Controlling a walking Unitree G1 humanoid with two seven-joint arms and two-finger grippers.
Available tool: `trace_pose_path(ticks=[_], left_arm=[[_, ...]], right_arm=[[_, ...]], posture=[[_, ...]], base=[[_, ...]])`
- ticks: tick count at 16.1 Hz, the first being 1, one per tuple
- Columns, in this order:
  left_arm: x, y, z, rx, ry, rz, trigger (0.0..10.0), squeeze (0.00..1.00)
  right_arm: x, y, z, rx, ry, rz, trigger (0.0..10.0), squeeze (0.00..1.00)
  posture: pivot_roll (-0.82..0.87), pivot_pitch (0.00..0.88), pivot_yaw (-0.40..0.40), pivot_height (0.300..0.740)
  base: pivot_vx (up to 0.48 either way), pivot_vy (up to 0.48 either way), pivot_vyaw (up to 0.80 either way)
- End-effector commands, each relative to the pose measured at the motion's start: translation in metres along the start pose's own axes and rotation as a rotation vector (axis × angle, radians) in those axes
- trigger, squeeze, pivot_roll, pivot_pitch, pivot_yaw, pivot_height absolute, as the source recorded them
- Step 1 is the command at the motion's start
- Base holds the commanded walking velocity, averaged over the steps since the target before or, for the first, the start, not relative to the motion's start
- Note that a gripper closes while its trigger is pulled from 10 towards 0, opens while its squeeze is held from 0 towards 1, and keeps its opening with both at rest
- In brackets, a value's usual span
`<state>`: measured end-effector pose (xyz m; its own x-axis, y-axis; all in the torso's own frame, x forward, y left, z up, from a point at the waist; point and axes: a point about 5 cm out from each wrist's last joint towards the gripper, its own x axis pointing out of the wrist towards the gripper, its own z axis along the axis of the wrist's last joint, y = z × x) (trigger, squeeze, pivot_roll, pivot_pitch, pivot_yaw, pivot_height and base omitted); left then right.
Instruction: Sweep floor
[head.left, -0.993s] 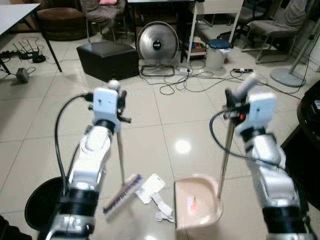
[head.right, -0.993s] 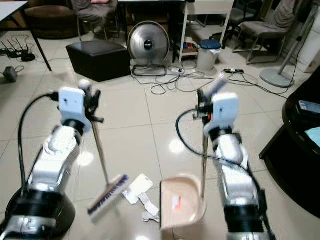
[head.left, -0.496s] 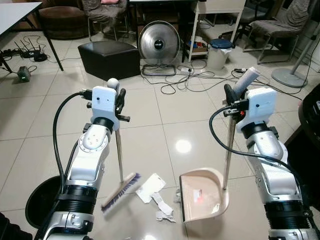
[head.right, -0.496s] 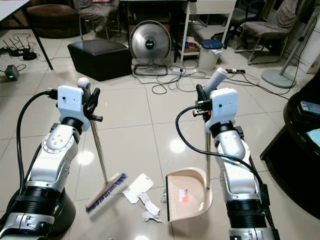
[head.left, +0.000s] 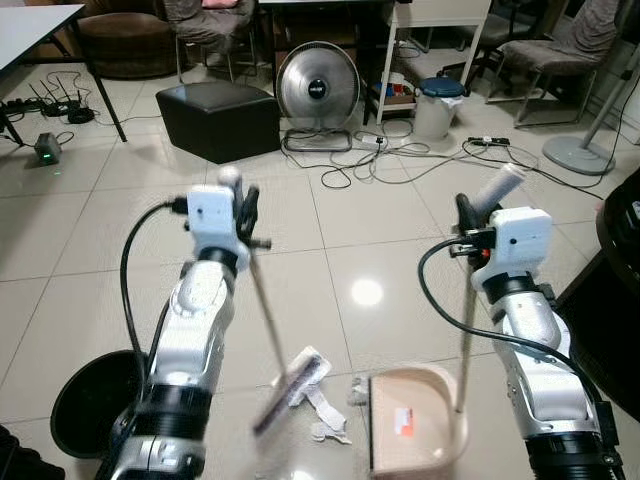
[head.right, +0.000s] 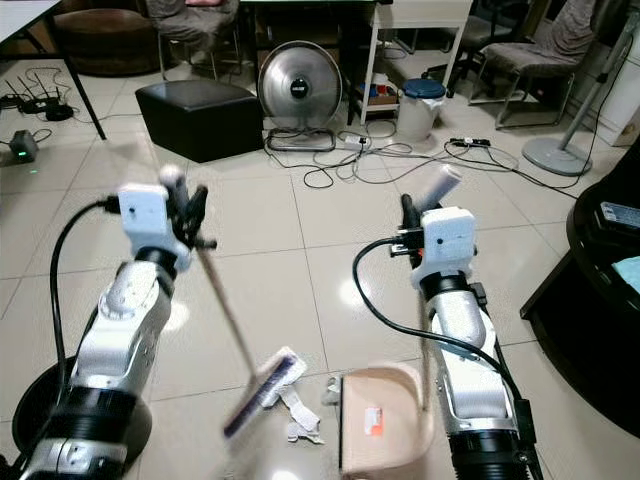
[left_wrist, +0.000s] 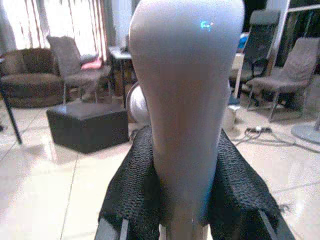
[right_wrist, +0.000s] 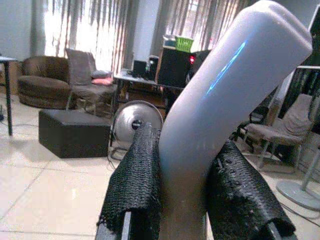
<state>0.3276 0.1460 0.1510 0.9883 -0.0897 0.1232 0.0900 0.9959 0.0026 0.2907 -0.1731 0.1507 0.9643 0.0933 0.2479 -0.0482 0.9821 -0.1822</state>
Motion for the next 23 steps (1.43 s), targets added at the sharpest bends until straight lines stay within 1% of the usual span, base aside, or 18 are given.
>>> trace_pose_path(ticks=[1, 2, 3, 4, 5, 6, 7, 9, 10, 12, 13, 14, 18, 19, 20, 21, 22, 23], left_arm=[[0.005, 0.001, 0.011, 0.043, -0.056, 0.003, 10.0, 0.00], [0.005, 0.000, 0.012, 0.040, -0.060, 0.001, 10.0, 0.00], [0.008, 0.000, 0.011, 0.020, -0.043, -0.008, 10.0, 0.00], [0.009, 0.000, 0.010, 0.014, -0.037, -0.010, 10.0, 0.00], [0.013, 0.001, 0.011, -0.005, -0.021, 0.013, 10.0, 0.00], [0.016, 0.002, 0.013, 0.019, -0.020, 0.013, 10.0, 0.00], [0.017, 0.003, 0.013, 0.023, -0.019, 0.003, 10.0, 0.00], [0.014, 0.000, 0.009, 0.092, -0.007, -0.083, 10.0, 0.00], [0.013, -0.001, 0.009, 0.091, -0.004, -0.101, 10.0, 0.00], [0.015, -0.002, 0.010, 0.089, -0.002, -0.091, 10.0, 0.00], [0.017, -0.003, 0.011, 0.134, -0.005, -0.101, 10.0, 0.00], [0.017, -0.004, 0.011, 0.142, -0.004, -0.106, 10.0, 0.00], [0.014, 0.000, 0.002, 0.132, 0.033, -0.103, 10.0, 0.00], [0.015, 0.000, 0.002, 0.115, 0.041, -0.102, 10.0, 0.00], [0.018, -0.002, 0.005, 0.112, 0.029, -0.110, 10.0, 0.00], [0.021, -0.004, 0.009, 0.119, 0.017, -0.113, 10.0, 0.00], [0.023, -0.003, 0.012, 0.137, 0.007, -0.110, 10.0, 0.00], [0.023, 0.001, 0.014, 0.153, -0.011, -0.098, 10.0, 0.00]], right_arm=[[0.002, -0.003, 0.015, -0.020, -0.071, -0.006, 10.0, 0.00], [0.003, -0.004, 0.017, -0.042, -0.067, -0.005, 10.0, 0.00], [0.010, -0.002, 0.024, -0.046, -0.094, 0.000, 10.0, 0.00], [0.011, -0.002, 0.024, -0.042, -0.100, -0.001, 10.0, 0.00], [0.014, -0.002, 0.025, -0.046, -0.106, 0.000, 10.0, 0.00], [0.016, -0.002, 0.027, -0.045, -0.117, -0.002, 10.0, 0.00], [0.018, -0.001, 0.028, -0.039, -0.118, -0.003, 10.0, 0.00], [0.016, 0.003, 0.026, -0.043, -0.114, 0.003, 10.0, 0.00], [0.016, 0.007, 0.028, -0.051, -0.122, 0.024, 10.0, 0.00], [0.018, 0.011, 0.034, -0.045, -0.138, 0.036, 10.0, 0.00], [0.020, 0.010, 0.036, -0.055, -0.144, 0.048, 10.0, 0.00], [0.022, 0.011, 0.037, -0.071, -0.148, 0.066, 10.0, 0.00], [0.029, 0.023, 0.053, -0.169, -0.199, 0.252, 10.0, 0.00], [0.031, 0.026, 0.057, -0.197, -0.206, 0.306, 10.0, 0.00], [0.032, 0.027, 0.058, -0.222, -0.207, 0.342, 10.0, 0.00], [0.033, 0.026, 0.059, -0.220, -0.206, 0.351, 10.0, 0.00], [0.033, 0.025, 0.057, -0.204, -0.201, 0.334, 10.0, 0.00], [0.031, 0.021, 0.051, -0.193, -0.195, 0.278, 10.0, 0.00]], posture=[[-0.11, 0.007, 0.002, 0.740], [-0.11, 0.000, 0.006, 0.740], [-0.13, 0.000, 0.014, 0.740], [-0.13, 0.000, 0.014, 0.740], [-0.13, 0.000, 0.014, 0.740], [-0.14, 0.000, 0.021, 0.740], [-0.15, 0.000, 0.037, 0.740], [-0.15, 0.000, 0.051, 0.740], [-0.15, 0.000, 0.056, 0.740], [-0.16, 0.000, 0.061, 0.740], [-0.16, 0.000, 0.052, 0.740], [-0.16, 0.000, 0.050, 0.740], [-0.20, 0.000, 0.048, 0.740], [-0.19, 0.000, 0.040, 0.740], [-0.19, 0.000, 0.034, 0.740], [-0.16, 0.000, 0.021, 0.740], [-0.13, 0.005, 0.027, 0.740], [-0.12, 0.002, 0.037, 0.740]], base=[[0.000, 0.000, 0.00], [0.000, 0.000, 0.00], [0.000, 0.000, 0.00], [0.000, 0.000, 0.00], [0.000, 0.000, 0.00], [0.000, 0.000, 0.00], [0.000, 0.000, 0.00], [0.000, 0.000, 0.00], [0.000, 0.000, 0.00], [0.000, 0.000, 0.00], [0.000, 0.000, 0.00], [0.000, 0.000, 0.00], [0.000, 0.000, 0.00], [0.000, 0.000, 0.00], [0.000, 0.000, 0.00], [0.000, 0.000, 0.00], [0.000, 0.000, 0.00], [0.000, 0.000, 0.00]])
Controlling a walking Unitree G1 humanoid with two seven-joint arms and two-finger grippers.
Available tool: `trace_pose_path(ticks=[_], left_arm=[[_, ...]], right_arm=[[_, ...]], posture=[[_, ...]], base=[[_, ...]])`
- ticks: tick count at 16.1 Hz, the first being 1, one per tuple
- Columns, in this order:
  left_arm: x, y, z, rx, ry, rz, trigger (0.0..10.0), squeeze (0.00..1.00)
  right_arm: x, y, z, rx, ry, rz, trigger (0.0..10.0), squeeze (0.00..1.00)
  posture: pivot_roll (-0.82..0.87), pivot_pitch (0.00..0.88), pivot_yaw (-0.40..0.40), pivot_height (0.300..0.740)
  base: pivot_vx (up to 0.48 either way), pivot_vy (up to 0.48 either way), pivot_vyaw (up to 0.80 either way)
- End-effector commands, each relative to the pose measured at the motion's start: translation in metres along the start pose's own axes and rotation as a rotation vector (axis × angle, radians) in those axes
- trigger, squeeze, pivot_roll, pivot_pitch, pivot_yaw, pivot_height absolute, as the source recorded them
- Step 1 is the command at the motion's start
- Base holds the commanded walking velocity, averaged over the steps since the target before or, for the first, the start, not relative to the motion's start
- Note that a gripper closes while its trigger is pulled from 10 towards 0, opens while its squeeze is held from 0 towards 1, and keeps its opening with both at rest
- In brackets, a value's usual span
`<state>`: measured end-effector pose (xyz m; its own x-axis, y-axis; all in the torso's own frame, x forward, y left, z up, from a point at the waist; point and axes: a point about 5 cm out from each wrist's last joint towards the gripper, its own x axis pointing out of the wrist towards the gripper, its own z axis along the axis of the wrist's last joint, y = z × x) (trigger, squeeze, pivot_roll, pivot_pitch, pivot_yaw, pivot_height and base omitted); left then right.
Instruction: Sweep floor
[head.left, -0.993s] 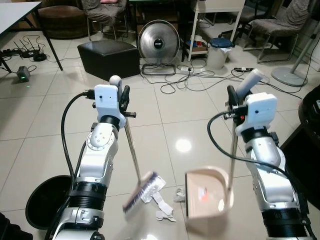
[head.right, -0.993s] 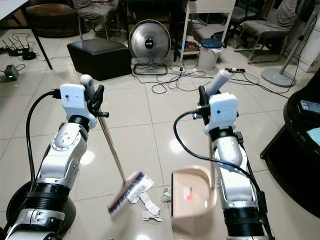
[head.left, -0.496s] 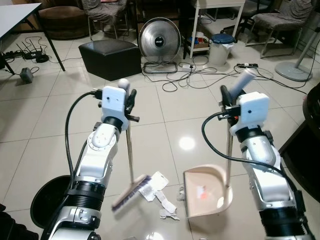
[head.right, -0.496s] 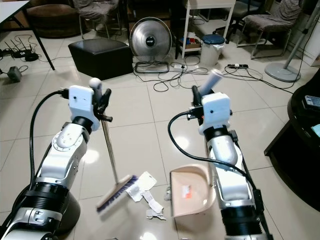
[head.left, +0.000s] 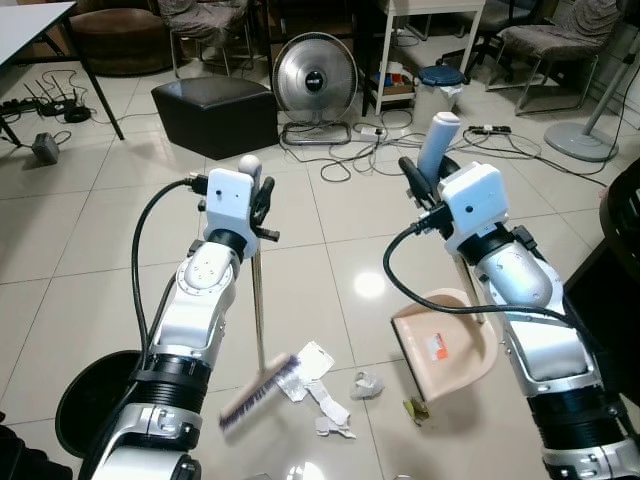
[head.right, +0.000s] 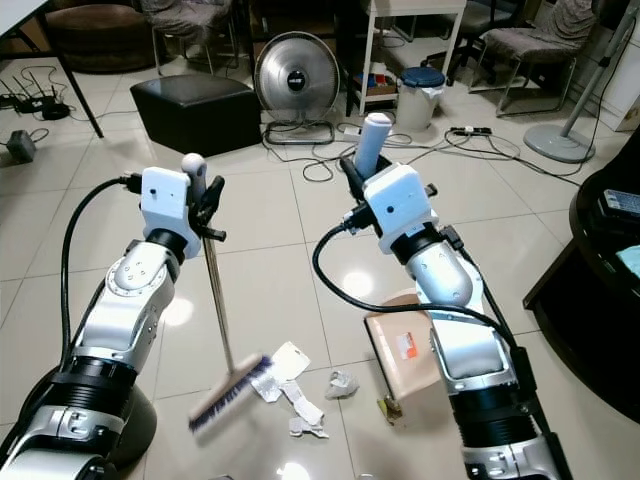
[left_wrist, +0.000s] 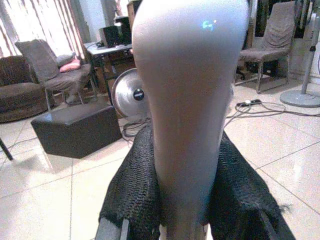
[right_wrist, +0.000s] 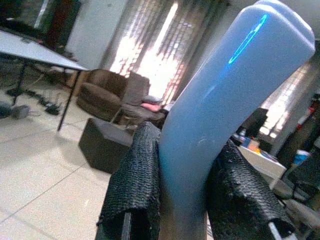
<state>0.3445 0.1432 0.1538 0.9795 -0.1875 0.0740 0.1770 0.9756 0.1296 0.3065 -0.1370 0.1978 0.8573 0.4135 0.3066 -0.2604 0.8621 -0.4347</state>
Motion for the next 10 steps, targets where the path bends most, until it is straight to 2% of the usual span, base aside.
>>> trace_pose_path(ticks=[1, 2, 3, 5, 7, 10], left_arm=[[0.002, 0.014, 0.011, 0.060, -0.040, 0.056, 10.0, 0.00], [0.000, 0.023, 0.008, 0.088, -0.015, 0.101, 10.0, 0.00], [-0.001, 0.024, 0.008, 0.075, -0.016, 0.119, 10.0, 0.00], [-0.002, 0.021, 0.007, 0.073, -0.030, 0.121, 10.0, 0.00], [-0.004, 0.015, -0.003, 0.066, -0.002, 0.165, 10.0, 0.00], [-0.007, 0.017, -0.002, 0.004, -0.026, 0.238, 10.0, 0.00]], right_arm=[[-0.004, -0.005, -0.001, -0.016, -0.013, -0.073, 10.0, 0.00], [-0.007, -0.005, -0.001, -0.002, -0.010, -0.132, 10.0, 0.00], [-0.012, -0.008, -0.003, 0.017, 0.004, -0.177, 10.0, 0.00], [-0.017, -0.009, -0.005, 0.029, 0.009, -0.208, 10.0, 0.00], [-0.026, -0.011, -0.019, 0.072, 0.043, -0.317, 10.0, 0.00], [-0.034, -0.011, -0.033, 0.014, 0.067, -0.377, 10.0, 0.00]], posture=[[-0.11, 0.005, 0.068, 0.740], [-0.13, 0.026, 0.090, 0.740], [-0.12, 0.040, 0.092, 0.740], [-0.13, 0.067, 0.091, 0.740], [-0.11, 0.109, 0.072, 0.740], [-0.06, 0.179, 0.081, 0.740]], base=[[0.000, 0.000, 0.00], [0.000, 0.000, 0.00], [0.000, 0.000, 0.00], [0.000, 0.000, 0.00], [0.000, 0.000, 0.00], [0.000, 0.000, 0.00]])
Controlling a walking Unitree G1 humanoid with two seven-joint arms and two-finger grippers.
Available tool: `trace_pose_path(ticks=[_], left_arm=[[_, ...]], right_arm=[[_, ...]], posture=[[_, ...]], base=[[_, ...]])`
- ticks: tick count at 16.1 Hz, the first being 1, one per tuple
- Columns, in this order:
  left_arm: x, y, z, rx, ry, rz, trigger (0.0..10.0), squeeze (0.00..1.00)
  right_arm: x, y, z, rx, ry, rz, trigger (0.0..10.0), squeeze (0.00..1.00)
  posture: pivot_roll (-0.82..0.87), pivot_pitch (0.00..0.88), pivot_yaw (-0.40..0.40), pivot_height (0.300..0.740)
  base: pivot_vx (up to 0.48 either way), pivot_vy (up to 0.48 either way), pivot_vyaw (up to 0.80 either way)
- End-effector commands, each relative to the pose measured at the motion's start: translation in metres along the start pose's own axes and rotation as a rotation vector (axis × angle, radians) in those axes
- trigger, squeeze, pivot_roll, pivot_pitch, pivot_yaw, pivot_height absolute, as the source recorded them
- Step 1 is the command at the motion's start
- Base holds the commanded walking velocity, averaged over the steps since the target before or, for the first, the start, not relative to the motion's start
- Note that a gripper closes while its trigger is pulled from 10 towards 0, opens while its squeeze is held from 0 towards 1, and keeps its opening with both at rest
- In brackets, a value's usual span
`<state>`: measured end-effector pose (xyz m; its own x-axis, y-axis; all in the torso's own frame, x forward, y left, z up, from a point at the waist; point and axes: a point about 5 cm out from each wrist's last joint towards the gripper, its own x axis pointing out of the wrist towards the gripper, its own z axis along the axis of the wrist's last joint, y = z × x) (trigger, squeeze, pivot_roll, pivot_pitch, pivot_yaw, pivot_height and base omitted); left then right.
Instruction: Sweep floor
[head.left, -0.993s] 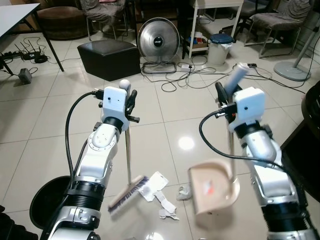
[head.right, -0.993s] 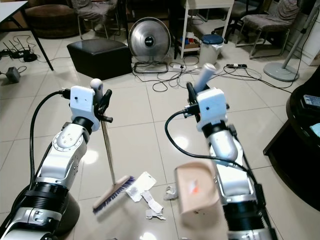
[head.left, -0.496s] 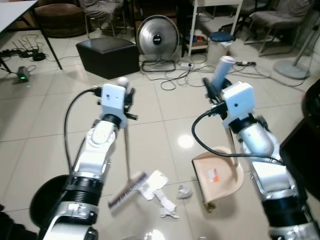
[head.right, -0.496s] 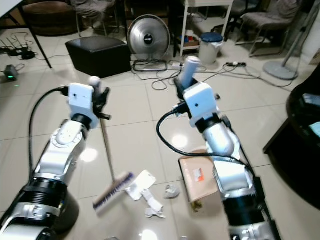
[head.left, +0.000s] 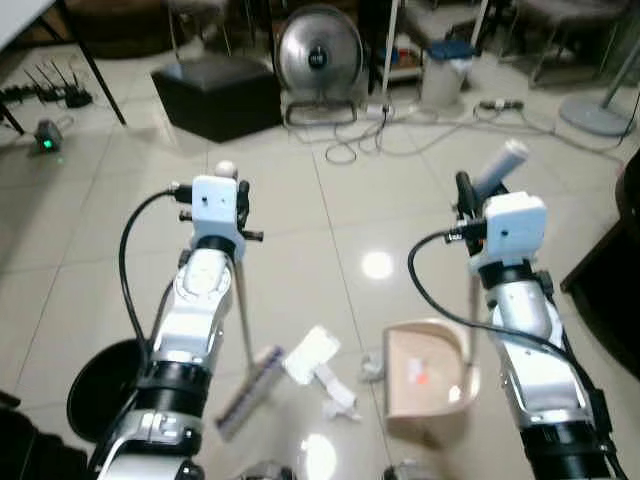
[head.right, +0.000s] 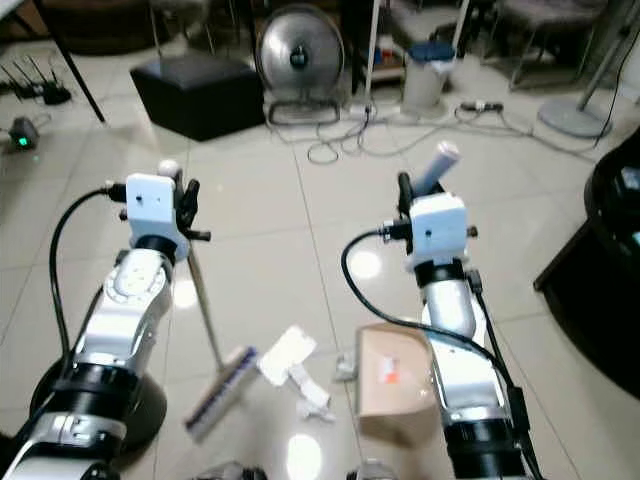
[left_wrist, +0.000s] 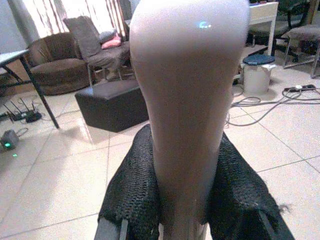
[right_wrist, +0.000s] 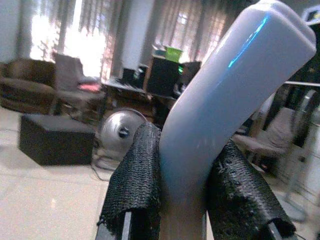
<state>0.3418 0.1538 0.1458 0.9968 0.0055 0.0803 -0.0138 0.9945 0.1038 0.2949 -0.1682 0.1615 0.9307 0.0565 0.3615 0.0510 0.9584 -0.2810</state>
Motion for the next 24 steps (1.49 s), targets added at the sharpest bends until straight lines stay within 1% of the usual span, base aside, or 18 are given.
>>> trace_pose_path(ticks=[1, 2, 3, 5, 6, 9, 10, 11, 12, 14, 15, 16, 18, 19, 20, 21, 23, 24], left_arm=[[-0.002, 0.010, 0.006, -0.010, -0.049, 0.061, 10.0, 0.00], [-0.007, 0.013, 0.004, -0.064, -0.066, 0.091, 10.0, 0.00], [-0.009, 0.015, 0.003, -0.092, -0.084, 0.111, 10.0, 0.00], [-0.010, 0.019, 0.005, -0.121, -0.107, 0.142, 10.0, 0.00], [-0.012, 0.021, 0.007, -0.170, -0.138, 0.158, 10.0, 0.00], [-0.009, 0.011, 0.011, -0.172, -0.181, 0.125, 10.0, 0.00], [-0.009, 0.010, 0.011, -0.173, -0.189, 0.123, 10.0, 0.00], [-0.010, 0.008, 0.012, -0.148, -0.201, 0.091, 10.0, 0.00], [-0.011, 0.006, 0.011, -0.136, -0.198, 0.073, 10.0, 0.00], [-0.012, 0.004, 0.010, -0.139, -0.195, 0.066, 10.0, 0.00], [-0.011, 0.003, 0.011, -0.151, -0.201, 0.065, 10.0, 0.00], [-0.011, 0.003, 0.012, -0.153, -0.207, 0.062, 10.0, 0.00], [-0.010, 0.002, 0.013, -0.152, -0.214, 0.047, 10.0, 0.00], [-0.010, 0.000, 0.011, -0.155, -0.209, 0.043, 10.0, 0.00], [-0.010, -0.001, 0.010, -0.157, -0.206, 0.042, 10.0, 0.00], [-0.011, -0.006, 0.005, -0.171, -0.183, 0.037, 10.0, 0.00], [-0.012, -0.013, -0.001, -0.188, -0.154, 0.037, 10.0, 0.00], [-0.012, -0.014, -0.003, -0.201, -0.143, 0.048, 10.0, 0.00]], right_arm=[[0.000, -0.004, -0.002, -0.011, -0.016, -0.039, 10.0, 0.00], [-0.001, -0.006, -0.006, 0.017, 0.004, -0.087, 10.0, 0.00], [0.000, -0.008, -0.009, 0.039, 0.019, -0.116, 10.0, 0.00], [0.004, -0.009, -0.009, 0.040, 0.016, -0.125, 10.0, 0.00], [0.008, -0.008, -0.011, 0.040, 0.002, -0.125, 10.0, 0.00], [0.016, -0.001, -0.015, 0.023, -0.022, -0.082, 10.0, 0.00], [0.017, 0.000, -0.015, 0.023, -0.026, -0.077, 10.0, 0.00], [0.016, 0.004, -0.016, 0.028, -0.043, -0.057, 10.0, 0.00], [0.016, 0.008, -0.017, 0.006, -0.068, -0.027, 10.0, 0.00], [0.017, 0.012, -0.017, -0.005, -0.102, -0.014, 10.0, 0.00], [0.020, 0.016, -0.017, -0.034, -0.131, 0.004, 10.0, 0.00], [0.021, 0.019, -0.016, -0.042, -0.142, 0.010, 10.0, 0.00], [0.025, 0.031, -0.013, -0.046, -0.181, 0.046, 10.0, 0.00], [0.025, 0.039, -0.012, -0.030, -0.192, 0.061, 10.0, 0.00], [0.025, 0.042, -0.011, -0.020, -0.196, 0.067, 10.0, 0.00], [0.023, 0.053, -0.011, 0.020, -0.197, 0.082, 10.0, 0.00], [0.017, 0.075, -0.011, 0.060, -0.198, 0.128, 10.0, 0.00], [0.015, 0.080, -0.011, 0.065, -0.197, 0.143, 10.0, 0.00]], posture=[[-0.05, 0.195, 0.085, 0.740], [-0.04, 0.225, 0.086, 0.740], [-0.02, 0.246, 0.084, 0.740], [0.00, 0.279, 0.087, 0.740], [0.02, 0.285, 0.095, 0.740], [0.05, 0.320, 0.108, 0.740], [0.06, 0.321, 0.110, 0.740], [0.07, 0.320, 0.118, 0.740], [0.08, 0.322, 0.115, 0.740], [0.11, 0.346, 0.117, 0.740], [0.13, 0.357, 0.118, 0.740], [0.14, 0.358, 0.119, 0.740], [0.15, 0.359, 0.121, 0.740], [0.15, 0.359, 0.123, 0.740], [0.15, 0.359, 0.122, 0.740], [0.15, 0.361, 0.128, 0.740], [0.14, 0.367, 0.124, 0.740], [0.14, 0.367, 0.124, 0.740]], base=[[0.000, 0.000, 0.00], [0.000, 0.000, 0.00], [0.000, 0.000, 0.00], [0.000, 0.000, 0.00], [0.000, 0.000, 0.00], [0.000, 0.000, 0.00], [0.000, 0.000, 0.00], [0.000, 0.000, 0.00], [0.000, 0.000, 0.00], [0.000, 0.000, 0.00], [0.000, 0.000, 0.00], [0.000, 0.000, 0.00], [0.000, 0.000, 0.00], [0.000, 0.000, 0.00], [0.000, 0.000, 0.00], [0.000, 0.000, 0.00], [0.000, 0.000, 0.00], [0.000, 0.000, 0.00]])
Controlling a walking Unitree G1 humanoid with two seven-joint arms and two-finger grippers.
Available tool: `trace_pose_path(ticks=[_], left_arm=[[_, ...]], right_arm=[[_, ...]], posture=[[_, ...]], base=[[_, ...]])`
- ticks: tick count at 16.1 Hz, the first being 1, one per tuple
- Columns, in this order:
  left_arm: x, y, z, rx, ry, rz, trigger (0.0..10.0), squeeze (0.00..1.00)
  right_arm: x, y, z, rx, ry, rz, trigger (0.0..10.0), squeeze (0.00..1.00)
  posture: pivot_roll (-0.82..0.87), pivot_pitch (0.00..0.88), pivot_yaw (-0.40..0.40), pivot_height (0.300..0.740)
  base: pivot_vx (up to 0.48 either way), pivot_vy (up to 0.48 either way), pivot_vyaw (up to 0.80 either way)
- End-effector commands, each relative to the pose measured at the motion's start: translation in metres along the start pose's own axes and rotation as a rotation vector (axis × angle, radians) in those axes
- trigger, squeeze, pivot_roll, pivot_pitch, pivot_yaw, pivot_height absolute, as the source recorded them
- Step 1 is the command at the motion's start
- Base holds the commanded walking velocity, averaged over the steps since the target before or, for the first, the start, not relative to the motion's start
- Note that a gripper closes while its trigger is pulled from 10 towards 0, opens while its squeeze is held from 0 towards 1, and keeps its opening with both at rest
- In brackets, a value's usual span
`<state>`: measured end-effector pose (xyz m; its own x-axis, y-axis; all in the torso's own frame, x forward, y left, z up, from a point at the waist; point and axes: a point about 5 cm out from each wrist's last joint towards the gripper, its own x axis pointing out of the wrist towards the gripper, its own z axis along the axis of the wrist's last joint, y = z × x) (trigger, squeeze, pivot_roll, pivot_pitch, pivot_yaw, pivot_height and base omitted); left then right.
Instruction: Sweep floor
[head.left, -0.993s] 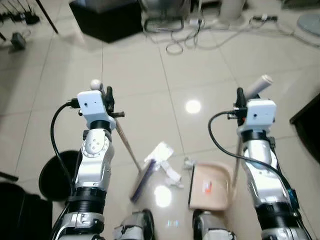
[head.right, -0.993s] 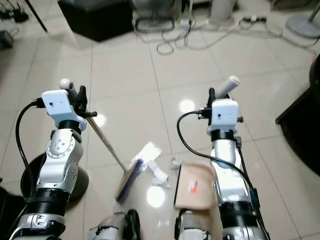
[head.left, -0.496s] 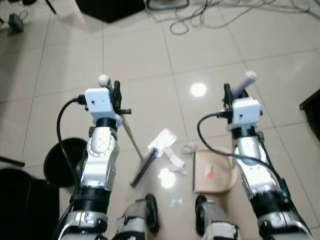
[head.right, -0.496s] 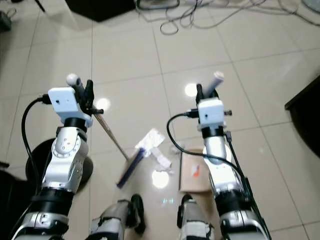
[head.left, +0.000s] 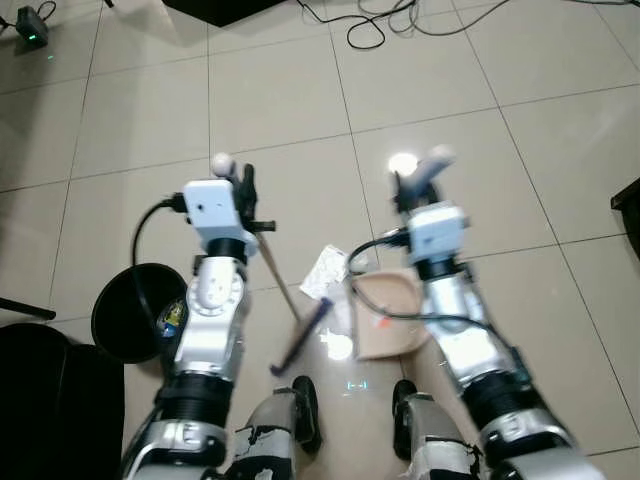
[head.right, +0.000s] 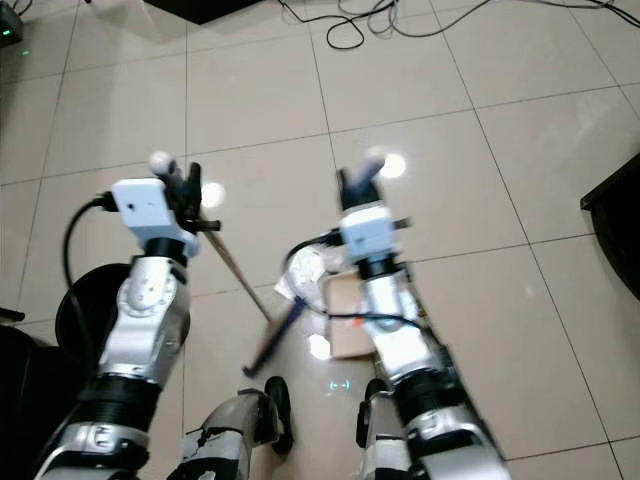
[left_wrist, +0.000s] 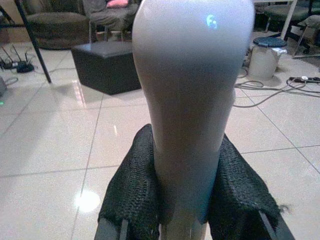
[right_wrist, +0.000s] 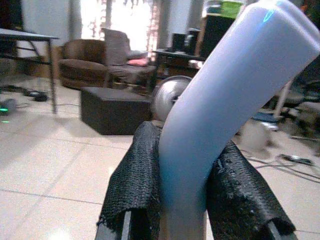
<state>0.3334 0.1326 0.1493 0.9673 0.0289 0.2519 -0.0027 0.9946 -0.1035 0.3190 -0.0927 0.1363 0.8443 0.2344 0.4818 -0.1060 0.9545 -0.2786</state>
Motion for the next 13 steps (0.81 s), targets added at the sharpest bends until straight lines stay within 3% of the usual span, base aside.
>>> trace_pose_path(ticks=[1, 4, 8, 10, 13], left_arm=[[-0.005, 0.003, -0.011, -0.014, 0.046, 0.031, 10.0, 0.00], [-0.002, -0.011, -0.011, -0.062, 0.054, 0.027, 10.0, 0.00], [0.010, -0.025, 0.008, -0.201, 0.011, 0.031, 10.0, 0.00], [0.016, -0.023, 0.019, -0.124, -0.050, -0.003, 10.0, 0.00], [0.023, -0.011, 0.027, -0.119, -0.079, -0.004, 10.0, 0.00]], right_arm=[[-0.007, 0.013, -0.001, -0.004, -0.004, 0.047, 10.0, 0.00], [-0.013, 0.018, -0.005, -0.010, 0.015, 0.062, 10.0, 0.00], [-0.013, 0.011, -0.007, -0.029, 0.024, 0.037, 10.0, 0.00], [-0.011, 0.001, -0.002, -0.034, -0.001, 0.016, 10.0, 0.00], [-0.012, -0.012, 0.003, -0.018, -0.007, -0.022, 10.0, 0.00]], posture=[[0.13, 0.364, 0.126, 0.740], [0.14, 0.354, 0.116, 0.740], [0.13, 0.350, 0.112, 0.740], [0.12, 0.354, 0.113, 0.740], [0.06, 0.362, 0.124, 0.740]], base=[[0.000, 0.000, 0.00], [0.000, 0.000, 0.00], [0.000, 0.000, 0.00], [0.000, 0.000, 0.00], [0.000, 0.000, 0.00]])
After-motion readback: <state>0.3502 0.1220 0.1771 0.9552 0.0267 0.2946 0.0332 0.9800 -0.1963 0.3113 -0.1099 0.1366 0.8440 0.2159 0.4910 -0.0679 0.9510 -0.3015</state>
